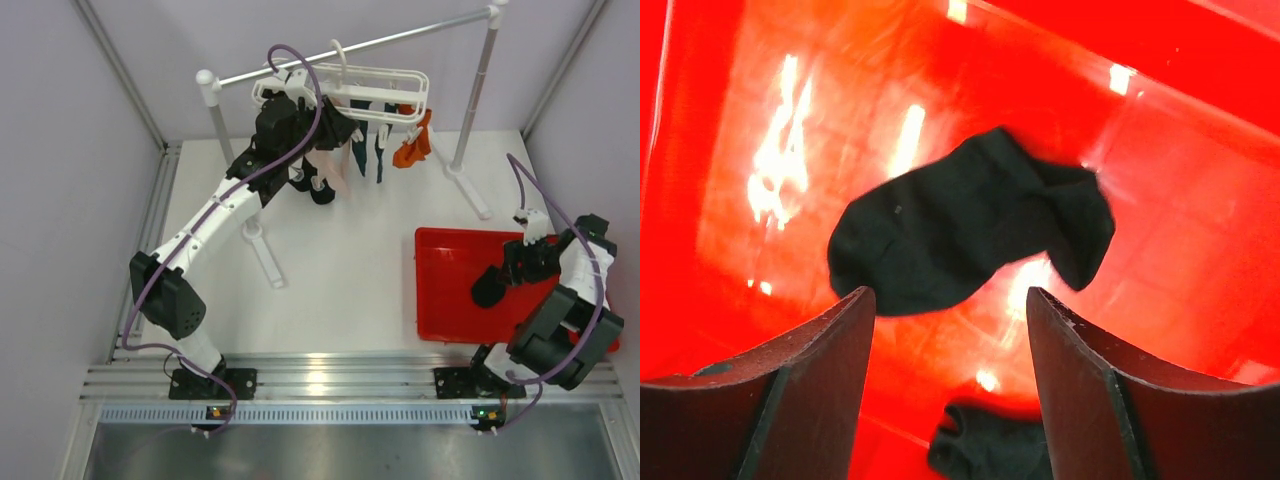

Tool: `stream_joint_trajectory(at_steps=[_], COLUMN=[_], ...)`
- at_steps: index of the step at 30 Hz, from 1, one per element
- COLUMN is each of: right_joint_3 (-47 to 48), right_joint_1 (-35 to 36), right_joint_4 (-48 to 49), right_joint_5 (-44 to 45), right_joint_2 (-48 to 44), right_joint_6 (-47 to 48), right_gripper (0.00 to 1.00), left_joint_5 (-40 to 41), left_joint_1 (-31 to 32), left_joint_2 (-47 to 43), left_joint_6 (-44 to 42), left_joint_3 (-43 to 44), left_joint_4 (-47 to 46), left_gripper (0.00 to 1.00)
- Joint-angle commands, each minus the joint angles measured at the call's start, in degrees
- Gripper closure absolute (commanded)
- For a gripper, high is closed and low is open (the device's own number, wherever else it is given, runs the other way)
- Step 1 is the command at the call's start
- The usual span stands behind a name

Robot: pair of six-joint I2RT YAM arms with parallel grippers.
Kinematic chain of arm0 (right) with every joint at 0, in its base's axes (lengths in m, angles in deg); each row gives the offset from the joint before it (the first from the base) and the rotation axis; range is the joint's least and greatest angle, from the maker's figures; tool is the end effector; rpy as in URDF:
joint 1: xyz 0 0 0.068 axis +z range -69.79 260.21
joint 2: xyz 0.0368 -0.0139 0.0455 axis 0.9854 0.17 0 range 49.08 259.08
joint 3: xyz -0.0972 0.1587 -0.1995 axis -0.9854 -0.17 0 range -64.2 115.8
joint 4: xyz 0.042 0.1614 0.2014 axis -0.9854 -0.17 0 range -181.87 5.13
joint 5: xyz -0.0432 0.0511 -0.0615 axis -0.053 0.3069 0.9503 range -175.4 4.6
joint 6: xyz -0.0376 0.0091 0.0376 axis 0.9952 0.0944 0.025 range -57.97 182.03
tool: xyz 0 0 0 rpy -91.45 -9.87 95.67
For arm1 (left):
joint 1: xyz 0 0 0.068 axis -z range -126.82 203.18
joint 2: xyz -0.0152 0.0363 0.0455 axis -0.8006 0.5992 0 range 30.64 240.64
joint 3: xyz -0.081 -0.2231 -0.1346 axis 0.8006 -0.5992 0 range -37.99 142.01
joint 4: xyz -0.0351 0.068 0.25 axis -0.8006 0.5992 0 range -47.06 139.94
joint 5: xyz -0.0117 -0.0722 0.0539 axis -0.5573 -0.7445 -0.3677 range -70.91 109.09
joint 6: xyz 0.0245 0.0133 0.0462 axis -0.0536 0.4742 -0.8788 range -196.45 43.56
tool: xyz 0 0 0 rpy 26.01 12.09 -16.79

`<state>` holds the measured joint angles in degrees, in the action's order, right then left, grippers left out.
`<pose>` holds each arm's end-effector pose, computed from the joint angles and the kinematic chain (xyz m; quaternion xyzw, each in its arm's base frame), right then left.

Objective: Clip the socks to the hanger
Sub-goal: Move the sock to the bin, then pick up the sock from the bin, then clamp the sock onto the hanger.

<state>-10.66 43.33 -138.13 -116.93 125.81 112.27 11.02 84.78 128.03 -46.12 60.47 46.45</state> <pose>0.1973 -0.1246 0.2276 -0.1429 0.9455 0.1173 0.2682 0.3439 -0.2173 0.4352 0.0566 0.7196 -0.3987 0.5658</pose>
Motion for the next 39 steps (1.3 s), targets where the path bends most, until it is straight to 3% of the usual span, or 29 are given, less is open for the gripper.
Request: stream_joint_trajectory(at_steps=[1,12,15,20,21,22,27,30,33,36,38,39], right_joint_3=[-0.45,-7.30,-8.27,-6.96,-6.43,-5.99,0.67,6.02,10.34,12.11,11.77,10.63], right_joint_1=[0.15,4.01,4.89,4.54,4.02,3.66,1.46,4.35,10.05,17.07,20.69,24.19], right_joint_4=[7.54,22.13,24.07,20.92,19.08,18.20,7.13,-2.09,-8.09,-5.91,4.40,9.35], right_joint_5=[-0.29,2.78,5.42,4.82,2.37,0.52,-24.77,-36.10,-40.89,-42.65,-42.48,-42.21], right_joint_2=[3.67,7.73,8.52,8.18,7.65,5.99,-0.78,-2.90,-3.60,-5.09,-6.94,-8.51], right_joint_6=[-5.58,-11.65,-12.27,-8.59,-6.58,-5.43,3.27,10.46,12.52,8.07,0.95,-7.18], right_gripper=[0.38,0.40,0.51,0.93,1.00,1.00,1.00,1.00,1.00,1.00,1.00,1.00], left_joint_5=[1.40,1.66,1.92,1.75,1.66,1.57,0.61,0.17,-0.27,-0.80,-1.15,-1.15], left_joint_1=[-0.83,-0.83,-0.83,-0.92,-0.92,-0.92,-0.92,-1.01,-1.10,-1.18,-1.18,-1.18], left_joint_2=[-1.14,-1.14,-1.32,-1.41,-1.41,-1.49,-1.67,-1.76,-1.93,-1.93,-1.85,-1.76], left_joint_6=[-0.27,-0.44,-0.53,-0.71,-0.71,-0.62,-0.62,-0.62,-0.53,-0.36,-0.27,-0.18], left_joint_3=[1.04,0.42,0.16,-0.02,-0.19,-0.28,-0.37,-0.28,-0.28,-0.37,-0.54,-0.63], left_joint_4=[-2.36,-2.37,-2.36,-2.19,-2.19,-2.02,-1.75,-1.75,-1.93,-2.27,-2.19,-2.19], left_gripper=[1.00,1.00,1.00,1.00,1.00,1.00,1.00,1.00,1.00,1.00,1.00,1.00])
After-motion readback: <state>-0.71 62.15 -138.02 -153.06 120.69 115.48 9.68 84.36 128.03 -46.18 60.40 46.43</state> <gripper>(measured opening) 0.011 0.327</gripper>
